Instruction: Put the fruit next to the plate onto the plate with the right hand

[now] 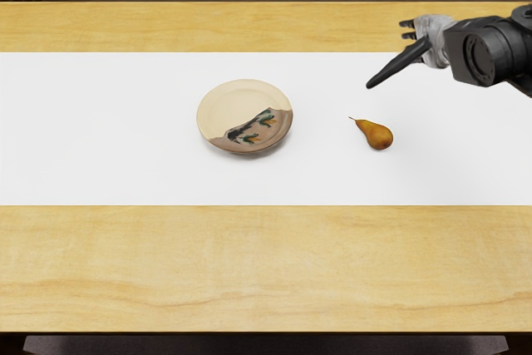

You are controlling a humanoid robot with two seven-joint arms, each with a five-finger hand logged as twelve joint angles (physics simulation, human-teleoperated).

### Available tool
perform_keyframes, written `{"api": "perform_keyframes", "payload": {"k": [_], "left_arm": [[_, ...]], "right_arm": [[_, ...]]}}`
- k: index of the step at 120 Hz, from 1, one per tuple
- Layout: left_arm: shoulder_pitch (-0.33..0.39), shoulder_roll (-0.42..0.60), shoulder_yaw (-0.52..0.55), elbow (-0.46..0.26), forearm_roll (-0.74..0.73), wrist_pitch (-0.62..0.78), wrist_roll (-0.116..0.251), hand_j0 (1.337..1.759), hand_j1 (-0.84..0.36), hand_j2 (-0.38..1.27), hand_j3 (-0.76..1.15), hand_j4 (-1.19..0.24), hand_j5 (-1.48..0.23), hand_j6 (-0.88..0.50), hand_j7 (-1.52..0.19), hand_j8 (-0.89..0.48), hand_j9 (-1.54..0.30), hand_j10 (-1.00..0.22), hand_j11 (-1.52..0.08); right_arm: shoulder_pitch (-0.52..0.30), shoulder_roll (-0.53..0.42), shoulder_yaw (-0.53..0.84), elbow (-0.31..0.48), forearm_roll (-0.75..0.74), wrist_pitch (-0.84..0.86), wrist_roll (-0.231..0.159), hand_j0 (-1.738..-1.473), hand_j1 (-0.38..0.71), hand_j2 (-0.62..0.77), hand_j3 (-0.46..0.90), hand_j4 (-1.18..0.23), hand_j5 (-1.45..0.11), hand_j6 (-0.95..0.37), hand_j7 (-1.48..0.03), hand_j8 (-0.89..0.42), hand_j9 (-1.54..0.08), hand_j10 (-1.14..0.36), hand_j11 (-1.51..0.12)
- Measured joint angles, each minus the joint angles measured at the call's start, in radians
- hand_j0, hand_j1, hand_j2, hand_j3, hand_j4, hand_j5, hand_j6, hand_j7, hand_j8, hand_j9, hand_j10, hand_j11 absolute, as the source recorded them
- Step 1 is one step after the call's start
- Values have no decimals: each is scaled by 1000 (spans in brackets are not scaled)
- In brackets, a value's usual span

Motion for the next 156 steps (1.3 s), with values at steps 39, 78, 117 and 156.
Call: {"api": "perform_keyframes", "payload": {"k": [39,78,117,156], "left_arm": [[0,0,0,0,0,0,0,1658,348,0,0,-1,-1,-1,-1,-1,-1,-1,-1],[0,0,0,0,0,0,0,1658,348,0,0,-1,-1,-1,-1,-1,-1,-1,-1],[0,0,0,0,0,0,0,1658,348,0,0,-1,-1,-1,-1,-1,-1,-1,-1],[0,0,0,0,0,0,0,1658,348,0,0,-1,-1,-1,-1,-1,-1,-1,-1]], "right_arm": [[27,71,-196,-27,17,-156,-1,-1658,-349,0,0,-1,0,-1,0,-1,1,-1,0],[-16,263,-232,-243,30,-202,-1,-1658,-331,-3,0,-16,-20,-16,-20,-16,-20,-16,-20],[-48,333,-274,-260,28,-225,-1,-1658,-246,-17,0,-87,-112,-87,-112,-87,-112,-87,-112],[-58,343,-305,-244,27,-225,0,-1658,-215,-22,0,-113,-145,-113,-145,-113,-145,-99,-123]]}}
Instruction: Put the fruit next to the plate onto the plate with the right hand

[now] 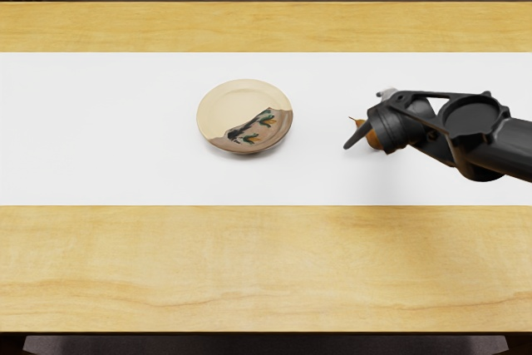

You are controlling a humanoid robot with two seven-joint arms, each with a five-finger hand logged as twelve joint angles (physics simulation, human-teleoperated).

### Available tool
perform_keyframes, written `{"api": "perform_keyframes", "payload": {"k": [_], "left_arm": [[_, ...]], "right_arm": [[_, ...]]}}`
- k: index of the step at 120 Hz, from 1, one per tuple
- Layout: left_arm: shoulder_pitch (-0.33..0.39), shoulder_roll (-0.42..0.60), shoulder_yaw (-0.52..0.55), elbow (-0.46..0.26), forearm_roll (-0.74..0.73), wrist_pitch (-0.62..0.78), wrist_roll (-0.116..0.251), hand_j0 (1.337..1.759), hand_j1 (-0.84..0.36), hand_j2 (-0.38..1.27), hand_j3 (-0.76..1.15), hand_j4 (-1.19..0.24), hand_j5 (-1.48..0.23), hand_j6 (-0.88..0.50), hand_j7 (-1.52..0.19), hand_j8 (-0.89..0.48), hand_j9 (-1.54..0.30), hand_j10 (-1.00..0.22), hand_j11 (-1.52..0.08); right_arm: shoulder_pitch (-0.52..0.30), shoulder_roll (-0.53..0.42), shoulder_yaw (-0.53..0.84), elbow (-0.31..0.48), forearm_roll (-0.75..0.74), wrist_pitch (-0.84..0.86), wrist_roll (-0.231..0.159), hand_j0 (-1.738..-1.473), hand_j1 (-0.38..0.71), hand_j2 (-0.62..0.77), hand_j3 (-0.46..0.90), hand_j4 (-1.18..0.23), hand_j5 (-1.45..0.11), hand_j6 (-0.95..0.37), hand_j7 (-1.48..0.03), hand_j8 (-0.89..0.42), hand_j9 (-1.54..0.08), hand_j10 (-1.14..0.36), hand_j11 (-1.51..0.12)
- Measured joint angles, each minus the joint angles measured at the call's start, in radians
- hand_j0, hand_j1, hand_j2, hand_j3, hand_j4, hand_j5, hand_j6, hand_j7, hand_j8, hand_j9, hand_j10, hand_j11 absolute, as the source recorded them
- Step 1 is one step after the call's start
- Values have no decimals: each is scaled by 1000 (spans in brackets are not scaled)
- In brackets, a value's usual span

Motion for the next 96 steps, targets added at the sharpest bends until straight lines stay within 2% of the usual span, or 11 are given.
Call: {"api": "perform_keyframes", "payload": {"k": [14,43,79,95,96], "left_arm": [[0,0,0,0,0,0,0,1658,348,0,0,-1,-1,-1,-1,-1,-1,-1,-1],[0,0,0,0,0,0,0,1658,348,0,0,-1,-1,-1,-1,-1,-1,-1,-1],[0,0,0,0,0,0,0,1658,348,0,0,-1,-1,-1,-1,-1,-1,-1,-1],[0,0,0,0,0,0,0,1658,348,0,0,-1,-1,-1,-1,-1,-1,-1,-1],[0,0,0,0,0,0,0,1658,348,0,0,-1,-1,-1,-1,-1,-1,-1,-1]], "right_arm": [[6,-17,-13,15,2,0,0,-1658,-194,-25,0,-130,-170,-131,-169,-130,-169,-147,-207],[43,-74,-71,99,43,-1,-1,-1658,-148,-33,0,-168,-218,-169,-218,-168,-218,-174,-230],[32,-70,-79,53,51,-1,-1,-1658,-86,-43,0,-220,-286,-221,-286,-221,-286,-221,-287],[22,-58,-75,40,41,0,1,-1658,-75,-45,0,-243,-283,-229,-298,-223,-272,56,-753],[22,-56,-75,40,40,0,1,-1658,-74,-45,0,-246,-281,-230,-298,-206,-311,72,-776]]}}
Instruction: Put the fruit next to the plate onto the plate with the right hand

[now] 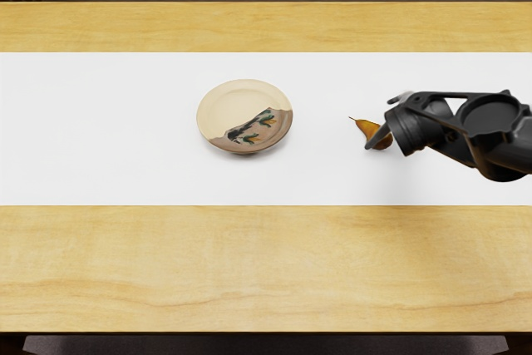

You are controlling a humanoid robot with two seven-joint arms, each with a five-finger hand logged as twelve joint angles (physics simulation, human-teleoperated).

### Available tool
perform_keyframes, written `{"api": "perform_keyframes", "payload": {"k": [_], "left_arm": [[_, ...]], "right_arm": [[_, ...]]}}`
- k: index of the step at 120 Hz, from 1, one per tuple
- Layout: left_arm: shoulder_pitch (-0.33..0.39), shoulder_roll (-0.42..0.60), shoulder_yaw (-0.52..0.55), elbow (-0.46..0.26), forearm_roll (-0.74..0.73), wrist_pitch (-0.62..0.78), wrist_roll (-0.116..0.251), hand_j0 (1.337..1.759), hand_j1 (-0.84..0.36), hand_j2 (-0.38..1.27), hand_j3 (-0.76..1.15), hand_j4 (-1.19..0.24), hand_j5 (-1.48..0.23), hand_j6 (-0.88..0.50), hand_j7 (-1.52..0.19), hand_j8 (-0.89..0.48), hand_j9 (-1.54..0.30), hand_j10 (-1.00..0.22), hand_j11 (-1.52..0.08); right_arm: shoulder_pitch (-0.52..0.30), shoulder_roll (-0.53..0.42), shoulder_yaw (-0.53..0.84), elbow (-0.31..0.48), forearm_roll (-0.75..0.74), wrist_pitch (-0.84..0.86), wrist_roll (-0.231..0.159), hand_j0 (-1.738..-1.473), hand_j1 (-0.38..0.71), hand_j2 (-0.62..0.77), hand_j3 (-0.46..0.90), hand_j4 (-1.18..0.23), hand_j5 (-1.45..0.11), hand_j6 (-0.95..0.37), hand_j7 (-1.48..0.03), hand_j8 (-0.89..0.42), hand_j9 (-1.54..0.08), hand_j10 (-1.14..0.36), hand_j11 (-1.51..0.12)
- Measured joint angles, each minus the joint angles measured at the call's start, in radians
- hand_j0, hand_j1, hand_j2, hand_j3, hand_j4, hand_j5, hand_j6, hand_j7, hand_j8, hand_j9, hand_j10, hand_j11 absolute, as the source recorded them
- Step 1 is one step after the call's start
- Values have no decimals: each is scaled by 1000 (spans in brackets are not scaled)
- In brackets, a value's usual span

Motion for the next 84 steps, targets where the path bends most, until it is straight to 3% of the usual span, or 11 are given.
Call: {"api": "perform_keyframes", "payload": {"k": [6,18,28,39,40,43,57,84], "left_arm": [[0,0,0,0,0,0,0,1658,348,0,0,-1,-1,-1,-1,-1,-1,-1,-1],[0,0,0,0,0,0,0,1658,348,0,0,-1,-1,-1,-1,-1,-1,-1,-1],[0,0,0,0,0,0,0,1658,348,0,0,-1,-1,-1,-1,-1,-1,-1,-1],[0,0,0,0,0,0,0,1658,348,0,0,-1,-1,-1,-1,-1,-1,-1,-1],[0,0,0,0,0,0,0,1658,348,0,0,-1,-1,-1,-1,-1,-1,-1,-1],[0,0,0,0,0,0,0,1658,348,0,0,-1,-1,-1,-1,-1,-1,-1,-1],[0,0,0,0,0,0,0,1658,348,0,0,-1,-1,-1,-1,-1,-1,-1,-1],[0,0,0,0,0,0,0,1658,348,0,0,-1,-1,-1,-1,-1,-1,-1,-1]], "right_arm": [[-3,8,0,-3,-2,-2,-1,-1658,-71,-46,0,-262,-270,-232,-301,-12,-564,171,-880],[-7,18,2,-8,-5,-2,-1,-1658,-55,-49,0,-283,-279,-245,-319,155,-765,298,-1008],[-7,22,2,-9,-4,-2,-1,-1658,-23,-54,0,-312,-312,-272,-354,196,-800,337,-1032],[-3,25,0,0,4,-6,-5,-1658,17,-61,0,-345,-354,-306,-397,218,-739,358,-950],[-2,25,-1,1,4,-6,-2,-1658,20,-61,0,-346,-361,-308,-401,140,-794,361,-974],[0,24,-1,5,2,-4,-3,-1658,33,-62,0,-351,-377,-316,-413,186,-858,352,-969],[17,13,-6,29,4,-2,-2,-1658,73,-69,0,-371,-436,-351,-457,-61,-715,52,-732],[25,-1,-9,58,5,-1,-2,-1658,153,-83,0,-426,-538,-419,-545,-323,-630,-285,-636]]}}
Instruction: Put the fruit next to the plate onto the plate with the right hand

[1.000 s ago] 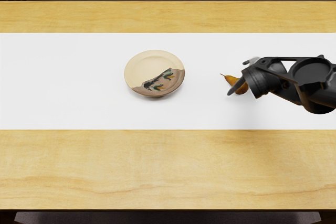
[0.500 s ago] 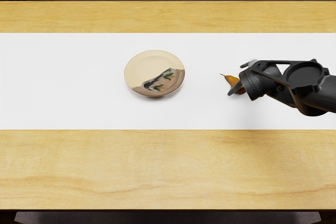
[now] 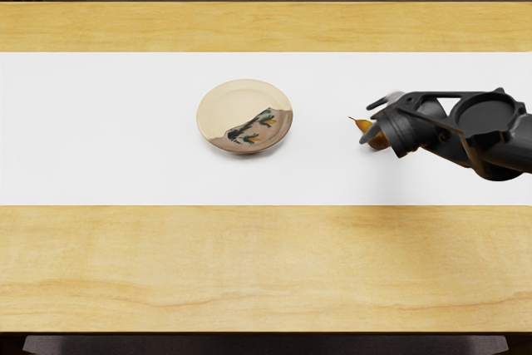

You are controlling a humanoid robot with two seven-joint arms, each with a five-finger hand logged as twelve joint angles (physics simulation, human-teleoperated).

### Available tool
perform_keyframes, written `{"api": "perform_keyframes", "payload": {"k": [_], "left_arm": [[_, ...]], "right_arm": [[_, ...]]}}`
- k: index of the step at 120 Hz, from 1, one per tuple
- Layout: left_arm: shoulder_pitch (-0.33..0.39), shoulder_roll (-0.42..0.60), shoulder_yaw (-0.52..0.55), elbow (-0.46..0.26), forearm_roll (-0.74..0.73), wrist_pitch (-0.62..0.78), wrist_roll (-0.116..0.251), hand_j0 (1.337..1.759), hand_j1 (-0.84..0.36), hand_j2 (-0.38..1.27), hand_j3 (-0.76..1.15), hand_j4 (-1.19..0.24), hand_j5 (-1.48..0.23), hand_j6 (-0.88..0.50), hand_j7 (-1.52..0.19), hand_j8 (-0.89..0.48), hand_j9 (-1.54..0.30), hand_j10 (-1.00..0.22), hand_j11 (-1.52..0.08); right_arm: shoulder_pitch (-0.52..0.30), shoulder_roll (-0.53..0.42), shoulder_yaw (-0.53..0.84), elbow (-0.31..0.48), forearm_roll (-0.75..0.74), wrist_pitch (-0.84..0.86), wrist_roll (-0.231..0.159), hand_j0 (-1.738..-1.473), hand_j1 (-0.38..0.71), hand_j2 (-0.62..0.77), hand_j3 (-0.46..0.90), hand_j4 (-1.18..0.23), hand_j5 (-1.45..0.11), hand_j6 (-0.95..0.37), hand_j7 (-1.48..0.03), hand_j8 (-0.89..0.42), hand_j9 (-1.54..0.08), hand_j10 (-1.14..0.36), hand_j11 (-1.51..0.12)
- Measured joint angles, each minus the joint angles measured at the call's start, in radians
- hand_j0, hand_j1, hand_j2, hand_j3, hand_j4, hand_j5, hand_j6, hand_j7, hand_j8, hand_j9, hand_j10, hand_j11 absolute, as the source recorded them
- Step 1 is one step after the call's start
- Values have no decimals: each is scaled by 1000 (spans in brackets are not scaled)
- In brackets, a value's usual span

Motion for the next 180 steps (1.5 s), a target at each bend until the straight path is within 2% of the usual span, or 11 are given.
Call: {"api": "perform_keyframes", "payload": {"k": [27,60,78,82,83,86,89,94,140,160,180], "left_arm": [[0,0,0,0,0,0,0,1658,348,0,0,-1,-1,-1,-1,-1,-1,-1,-1],[0,0,1,0,0,0,0,1658,348,0,0,-1,-1,-1,-1,-1,-1,-1,-1],[0,0,1,0,-1,0,1,1658,348,0,0,-1,-1,-1,-1,-1,-1,-1,-1],[0,0,1,0,-1,0,1,1658,348,0,0,-1,-1,-1,-1,-1,-1,-1,-1],[0,0,1,0,-1,0,1,1658,348,0,0,-1,-1,-1,-1,-1,-1,-1,-1],[0,0,1,0,-1,0,1,1658,348,0,0,-1,-1,-1,-1,-1,-1,-1,-1],[0,0,2,0,-1,0,1,1658,348,0,0,-1,-1,-1,-1,-1,-1,-1,-1],[0,0,2,0,-1,0,1,1658,348,0,0,-1,-1,-1,-1,-1,-1,-1,-1],[0,0,0,0,0,0,0,1658,348,0,0,-1,-1,-1,-1,-1,-1,-1,-1],[0,0,0,0,0,0,0,1658,348,0,0,-1,-1,-1,-1,-1,-1,-1,-1],[-1,0,0,0,0,0,0,1658,348,0,0,-1,-1,-1,-1,-1,-1,-1,-1]], "right_arm": [[-7,2,-10,4,-15,3,6,-1658,249,-91,0,-520,-625,-483,-652,-464,-664,-260,-775],[-18,6,-11,4,-45,16,7,-1639,347,37,-1,-613,-796,-406,-796,-397,-811,-193,-915],[-25,7,-19,3,-58,18,18,-1641,357,94,0,-684,-824,-372,-864,-459,-718,-150,-1137],[-26,8,-23,3,-55,16,23,-1642,360,81,0,-702,-832,-365,-881,-401,-830,-125,-1142],[-26,8,-23,3,-56,17,24,-1642,360,82,0,-705,-838,-368,-885,-456,-725,-162,-1102],[-28,8,-25,3,-53,14,29,-1643,364,69,0,-722,-840,-376,-899,-385,-866,-113,-1181],[-29,9,-25,3,-57,16,29,-1643,366,64,-1,-733,-852,-380,-913,-447,-743,-123,-1177],[-31,10,-27,2,-56,14,32,-1643,372,43,-1,-762,-863,-378,-940,-335,-963,-117,-1196],[-29,8,8,10,-36,6,8,-1652,490,165,3,-890,-1010,-289,-1102,-174,-1179,102,-1399],[-26,-34,102,26,-9,0,1,-1651,377,337,0,-883,-1076,-510,-1120,-418,-1159,-378,-1257],[-33,-70,208,30,1,-1,0,-1652,331,359,0,-876,-1113,-683,-1128,-473,-1137,-467,-1201]]}}
